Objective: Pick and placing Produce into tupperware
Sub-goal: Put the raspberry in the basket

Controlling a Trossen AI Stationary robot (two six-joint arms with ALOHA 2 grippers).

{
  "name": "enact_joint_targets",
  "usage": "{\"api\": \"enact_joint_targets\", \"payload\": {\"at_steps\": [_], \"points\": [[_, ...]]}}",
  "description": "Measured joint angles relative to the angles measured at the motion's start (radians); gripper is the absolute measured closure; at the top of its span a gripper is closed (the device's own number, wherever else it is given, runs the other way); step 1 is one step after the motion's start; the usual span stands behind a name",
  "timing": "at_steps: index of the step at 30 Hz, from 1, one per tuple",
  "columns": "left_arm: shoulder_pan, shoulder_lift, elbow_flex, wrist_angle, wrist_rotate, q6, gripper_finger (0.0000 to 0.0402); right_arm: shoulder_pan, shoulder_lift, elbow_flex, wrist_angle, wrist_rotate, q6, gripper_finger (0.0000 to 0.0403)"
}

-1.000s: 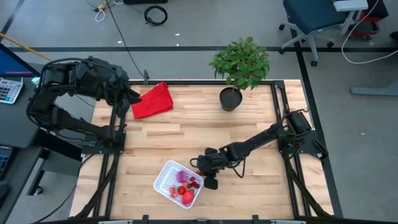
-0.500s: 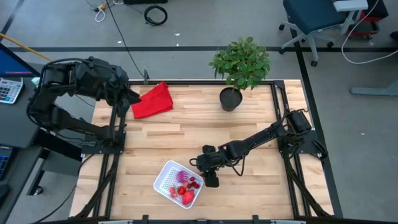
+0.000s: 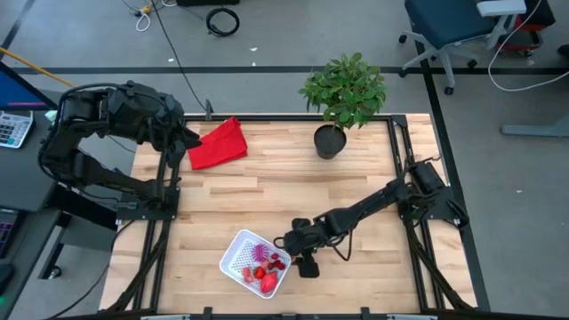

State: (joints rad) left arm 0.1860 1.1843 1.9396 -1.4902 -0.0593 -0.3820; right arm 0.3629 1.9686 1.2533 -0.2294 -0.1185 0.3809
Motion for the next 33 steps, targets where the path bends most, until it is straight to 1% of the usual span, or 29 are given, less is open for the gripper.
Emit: {"api": "enact_joint_targets", "payload": {"at_steps": [6,11,12,14,21,23,30,33], "points": [[0.0,0.0,0.0,0.002,0.0,0.0,0.0285,0.005,0.027,0.0,0.041,0.062,-0.045,0.0162],[0.0,0.0,0.0,0.003,0.0,0.0,0.028,-0.002,0.051,0.0,0.054,0.06,-0.045,0.0162],[0.0,0.0,0.0,0.002,0.0,0.0,0.0281,-0.002,0.057,-0.001,0.044,0.057,-0.046,0.0163],[0.0,0.0,0.0,0.002,0.0,0.0,0.0283,0.0,0.083,0.0,0.087,0.04,-0.044,0.0162],[0.0,0.0,0.0,0.002,0.0,0.0,0.0289,0.003,0.128,0.004,0.104,0.049,-0.043,0.0169],[0.0,0.0,0.0,0.001,0.0,0.001,0.0288,0.004,0.127,0.004,0.09,0.07,-0.045,0.0173],[0.0,0.0,0.0,0.0,0.0,0.003,0.0281,0.002,0.12,0.002,0.084,0.075,-0.041,0.0188],[0.0,0.0,0.0,0.0,0.0,0.003,0.0281,0.002,0.118,0.002,0.081,0.079,-0.014,0.0198]]}}
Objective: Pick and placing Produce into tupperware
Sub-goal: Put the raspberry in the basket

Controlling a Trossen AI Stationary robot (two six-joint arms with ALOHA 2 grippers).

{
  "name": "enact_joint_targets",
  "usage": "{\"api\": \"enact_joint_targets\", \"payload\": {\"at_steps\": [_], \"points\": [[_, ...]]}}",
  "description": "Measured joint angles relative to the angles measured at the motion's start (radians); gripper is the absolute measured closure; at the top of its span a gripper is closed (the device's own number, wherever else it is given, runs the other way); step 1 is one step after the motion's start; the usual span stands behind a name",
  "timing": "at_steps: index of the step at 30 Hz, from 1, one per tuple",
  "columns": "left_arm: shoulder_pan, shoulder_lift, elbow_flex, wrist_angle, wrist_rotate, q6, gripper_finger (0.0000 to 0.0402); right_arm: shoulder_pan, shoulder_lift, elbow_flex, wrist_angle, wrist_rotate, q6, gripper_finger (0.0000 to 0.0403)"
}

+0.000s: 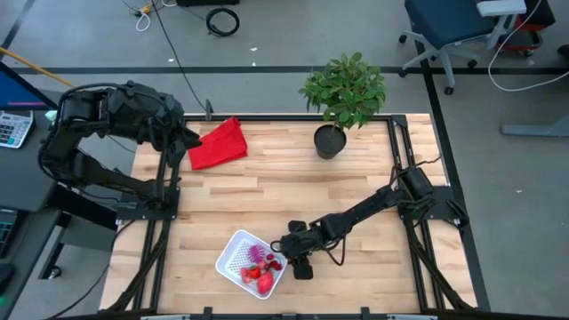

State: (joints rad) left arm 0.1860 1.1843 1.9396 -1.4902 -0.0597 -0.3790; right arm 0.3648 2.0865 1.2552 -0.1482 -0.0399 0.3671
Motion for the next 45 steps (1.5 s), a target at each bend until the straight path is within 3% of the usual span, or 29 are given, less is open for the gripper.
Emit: {"api": "enact_joint_targets", "payload": {"at_steps": [9,19,27,39,45], "points": [[0.0,0.0,0.0,0.0,0.0,0.0,0.0286,0.0,0.001,-0.001,-0.03,-0.018,0.023,0.0243],[0.0,0.0,0.0,0.0,0.0,0.0,0.0285,0.011,0.002,-0.001,-0.043,-0.001,0.028,0.0254],[0.0,0.0,0.0,0.0,0.0,0.0,0.0281,0.002,-0.02,-0.003,-0.055,0.004,0.094,0.0291],[0.0,0.0,0.0,0.0,0.0,-0.001,0.0285,-0.042,-0.214,-0.008,-0.296,0.067,0.114,0.0293],[0.0,0.0,0.0,0.002,0.0,-0.001,0.0279,-0.087,-0.367,-0.006,-0.174,0.149,0.134,0.0293]]}}
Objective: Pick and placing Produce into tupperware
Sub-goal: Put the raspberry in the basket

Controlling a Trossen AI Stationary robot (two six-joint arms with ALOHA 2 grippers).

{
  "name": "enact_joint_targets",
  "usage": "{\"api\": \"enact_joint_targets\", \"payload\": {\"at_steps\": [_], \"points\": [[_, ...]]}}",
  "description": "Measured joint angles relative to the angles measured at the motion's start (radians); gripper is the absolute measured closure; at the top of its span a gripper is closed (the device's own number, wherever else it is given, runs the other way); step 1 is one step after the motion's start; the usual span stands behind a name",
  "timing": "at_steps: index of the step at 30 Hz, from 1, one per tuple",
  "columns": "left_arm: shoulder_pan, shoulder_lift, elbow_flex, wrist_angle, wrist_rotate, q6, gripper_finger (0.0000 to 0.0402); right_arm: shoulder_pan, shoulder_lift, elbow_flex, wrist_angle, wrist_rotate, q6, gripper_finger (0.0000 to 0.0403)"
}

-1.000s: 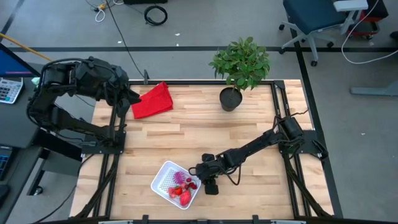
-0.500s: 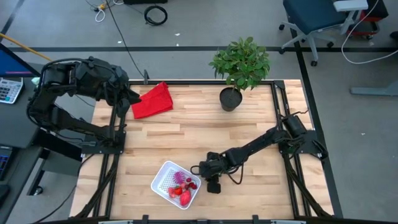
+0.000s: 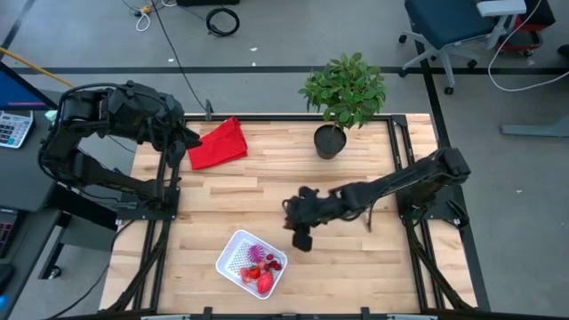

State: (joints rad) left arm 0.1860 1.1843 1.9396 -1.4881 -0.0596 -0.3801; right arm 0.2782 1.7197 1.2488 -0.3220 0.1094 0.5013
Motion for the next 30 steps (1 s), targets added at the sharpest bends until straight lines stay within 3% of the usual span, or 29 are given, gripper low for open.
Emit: {"api": "enact_joint_targets", "payload": {"at_steps": [5,8,14,20,23,30], "points": [[0.0,0.0,0.0,0.002,0.0,0.0,0.0281,0.037,-0.048,0.004,0.347,-0.03,-0.362,0.0293],[0.0,0.0,0.0,0.002,0.0,0.0,0.0284,0.053,-0.034,0.004,0.392,-0.025,-0.53,0.0292],[0.0,0.0,0.0,0.003,0.0,0.001,0.0281,0.032,0.088,0.016,0.403,-0.1,-0.628,0.0289],[0.0,0.0,0.0,0.003,0.0,0.001,0.0279,0.033,0.282,0.166,0.388,-0.178,-0.681,0.0289],[0.0,0.0,0.0,0.003,0.0,0.021,0.0283,0.022,0.346,0.294,0.307,-0.29,-0.689,0.0289],[0.0,0.002,0.0,0.003,0.0,0.036,0.0281,-0.009,0.529,0.634,-0.24,-0.502,-0.671,0.0289]]}}
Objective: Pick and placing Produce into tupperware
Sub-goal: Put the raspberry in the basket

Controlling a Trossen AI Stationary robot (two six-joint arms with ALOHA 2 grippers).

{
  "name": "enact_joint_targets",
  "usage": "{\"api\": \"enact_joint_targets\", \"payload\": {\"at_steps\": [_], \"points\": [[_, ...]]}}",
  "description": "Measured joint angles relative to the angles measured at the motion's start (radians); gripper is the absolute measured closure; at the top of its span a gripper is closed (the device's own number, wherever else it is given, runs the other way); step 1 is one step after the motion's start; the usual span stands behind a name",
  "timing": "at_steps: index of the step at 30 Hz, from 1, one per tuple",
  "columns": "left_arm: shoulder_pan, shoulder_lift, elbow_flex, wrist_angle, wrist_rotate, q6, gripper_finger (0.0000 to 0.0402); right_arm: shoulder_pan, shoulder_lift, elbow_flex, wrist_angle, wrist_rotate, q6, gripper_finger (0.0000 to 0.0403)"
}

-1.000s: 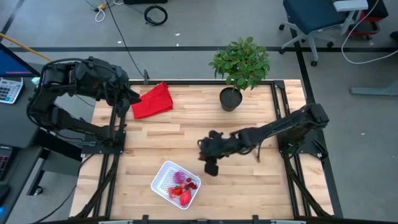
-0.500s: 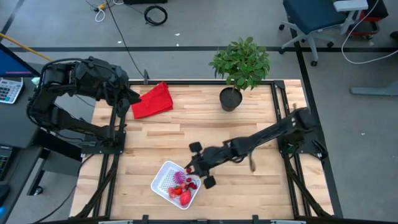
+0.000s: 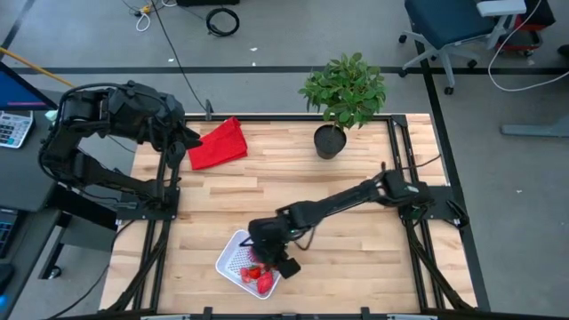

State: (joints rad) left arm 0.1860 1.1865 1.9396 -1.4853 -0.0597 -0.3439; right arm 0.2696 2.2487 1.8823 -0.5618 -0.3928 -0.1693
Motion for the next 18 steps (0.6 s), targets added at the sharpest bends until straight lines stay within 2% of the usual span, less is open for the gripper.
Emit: {"api": "enact_joint_targets", "payload": {"at_steps": [3,9,18], "points": [[0.0,0.0,0.0,0.0,0.0,0.0,0.0278,0.0,0.076,0.131,-0.118,-0.024,-0.037,0.0289],[0.0,0.003,0.0,0.011,0.0,0.017,0.0284,0.011,0.155,0.328,-0.121,-0.003,-0.204,0.0289],[0.0,0.005,0.0,0.017,0.0,0.009,0.0278,-0.014,0.244,0.364,-0.111,0.004,-0.19,0.0282]]}}
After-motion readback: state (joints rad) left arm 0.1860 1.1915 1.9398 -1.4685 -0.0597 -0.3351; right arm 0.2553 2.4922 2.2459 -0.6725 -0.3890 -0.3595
